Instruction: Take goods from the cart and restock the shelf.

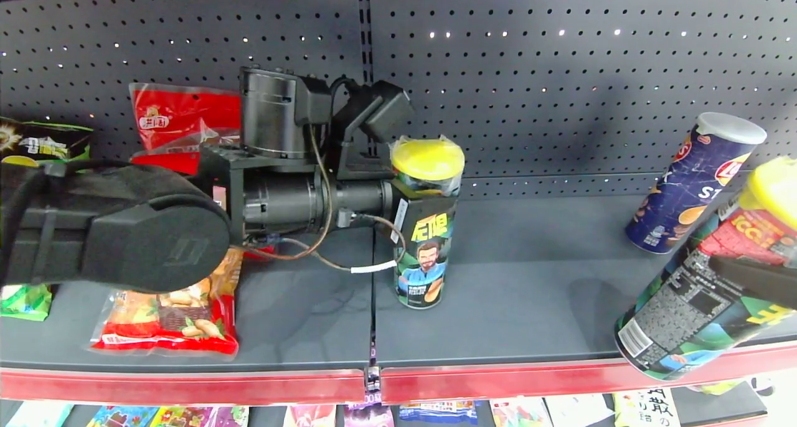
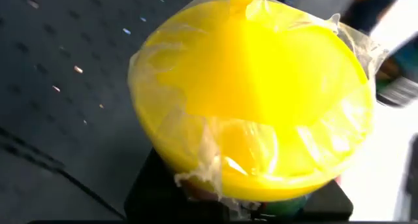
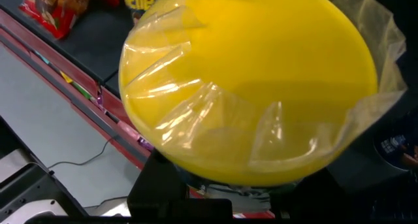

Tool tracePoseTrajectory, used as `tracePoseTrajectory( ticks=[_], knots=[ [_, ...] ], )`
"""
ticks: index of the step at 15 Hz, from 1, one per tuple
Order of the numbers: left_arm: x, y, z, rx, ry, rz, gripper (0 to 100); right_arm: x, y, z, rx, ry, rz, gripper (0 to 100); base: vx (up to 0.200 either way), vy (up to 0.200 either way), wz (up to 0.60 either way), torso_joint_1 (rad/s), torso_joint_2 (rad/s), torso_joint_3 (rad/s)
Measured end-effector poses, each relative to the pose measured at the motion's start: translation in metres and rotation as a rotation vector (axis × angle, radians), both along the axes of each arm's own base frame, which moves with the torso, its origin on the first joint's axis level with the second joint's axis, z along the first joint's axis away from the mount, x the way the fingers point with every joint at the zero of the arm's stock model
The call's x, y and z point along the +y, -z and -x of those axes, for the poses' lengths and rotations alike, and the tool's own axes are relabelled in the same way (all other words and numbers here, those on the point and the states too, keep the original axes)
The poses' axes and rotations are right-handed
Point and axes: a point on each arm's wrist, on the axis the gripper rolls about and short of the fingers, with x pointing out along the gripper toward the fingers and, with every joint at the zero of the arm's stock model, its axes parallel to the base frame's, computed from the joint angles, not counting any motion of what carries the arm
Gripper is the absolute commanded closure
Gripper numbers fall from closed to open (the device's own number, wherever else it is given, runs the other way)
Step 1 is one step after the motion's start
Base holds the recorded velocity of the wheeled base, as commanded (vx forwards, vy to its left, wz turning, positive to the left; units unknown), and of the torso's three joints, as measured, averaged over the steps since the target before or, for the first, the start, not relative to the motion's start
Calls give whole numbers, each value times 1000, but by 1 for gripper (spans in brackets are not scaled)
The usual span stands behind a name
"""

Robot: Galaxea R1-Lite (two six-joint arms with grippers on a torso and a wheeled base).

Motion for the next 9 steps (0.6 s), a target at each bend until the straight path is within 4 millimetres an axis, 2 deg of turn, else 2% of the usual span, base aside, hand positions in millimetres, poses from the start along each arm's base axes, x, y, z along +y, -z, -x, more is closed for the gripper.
tracePoseTrajectory(
  ticks=[4,9],
  knots=[
    [6,1,34,38,35,10,100,0,0,-1,0,0,1,100,0,0,0,0,0,0],
    [10,5,41,18,27,17,100,0,0,0,-1,-1,1,100,0,0,0,0,0,0]
  ],
)
